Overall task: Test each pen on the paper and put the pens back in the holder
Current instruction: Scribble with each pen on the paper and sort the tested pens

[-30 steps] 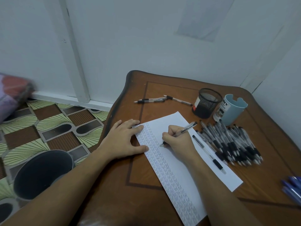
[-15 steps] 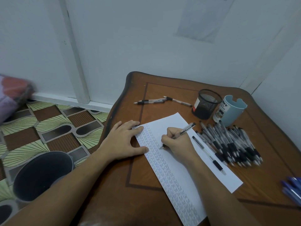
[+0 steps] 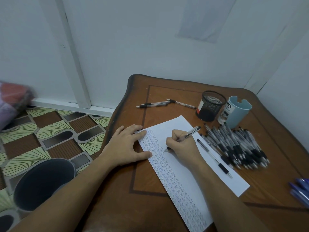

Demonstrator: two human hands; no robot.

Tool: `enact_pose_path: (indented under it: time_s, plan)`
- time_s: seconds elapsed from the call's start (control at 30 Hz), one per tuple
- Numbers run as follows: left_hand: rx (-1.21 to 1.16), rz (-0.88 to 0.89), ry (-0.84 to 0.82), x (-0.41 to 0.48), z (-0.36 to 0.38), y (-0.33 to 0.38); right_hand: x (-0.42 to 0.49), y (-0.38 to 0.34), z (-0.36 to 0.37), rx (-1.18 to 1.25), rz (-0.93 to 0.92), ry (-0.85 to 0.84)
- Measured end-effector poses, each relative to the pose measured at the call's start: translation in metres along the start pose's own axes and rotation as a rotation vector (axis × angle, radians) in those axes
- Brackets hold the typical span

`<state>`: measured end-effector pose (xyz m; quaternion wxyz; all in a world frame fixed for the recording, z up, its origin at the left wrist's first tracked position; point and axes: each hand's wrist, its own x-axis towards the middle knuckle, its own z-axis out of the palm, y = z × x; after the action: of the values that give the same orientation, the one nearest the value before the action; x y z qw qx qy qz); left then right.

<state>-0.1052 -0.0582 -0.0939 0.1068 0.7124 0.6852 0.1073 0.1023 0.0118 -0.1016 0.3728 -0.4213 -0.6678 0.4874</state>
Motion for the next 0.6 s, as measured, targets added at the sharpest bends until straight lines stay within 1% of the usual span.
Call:
enact_pose_path:
  time_s: [0.17,0.27,0.4,0.47,0.53,0.6]
  plan:
    - [0.002,-0.004,-0.01,-0.001,-0.002,0.002,0.001,0.001,-0.002,0.005,0.006,-0.004]
    - [0.004,-0.003,-0.014,-0.001,-0.001,0.001,0.0,-0.002,0.0,-0.008,0.01,0.034]
    - [-0.01,0.002,-0.001,-0.001,-0.001,0.001,0.004,-0.007,-0.006,0.264,0.117,0.15]
    - [-0.006,0.004,-0.003,-0.001,-0.001,0.0,0.005,-0.012,-0.009,0.356,0.172,0.193]
    - [-0.009,0.01,0.002,-0.001,-0.001,0.0,0.004,-0.016,-0.009,0.398,0.176,0.207]
    - [-0.013,0.012,0.01,-0.001,0.0,0.0,0.003,-0.016,-0.008,0.346,0.154,0.207]
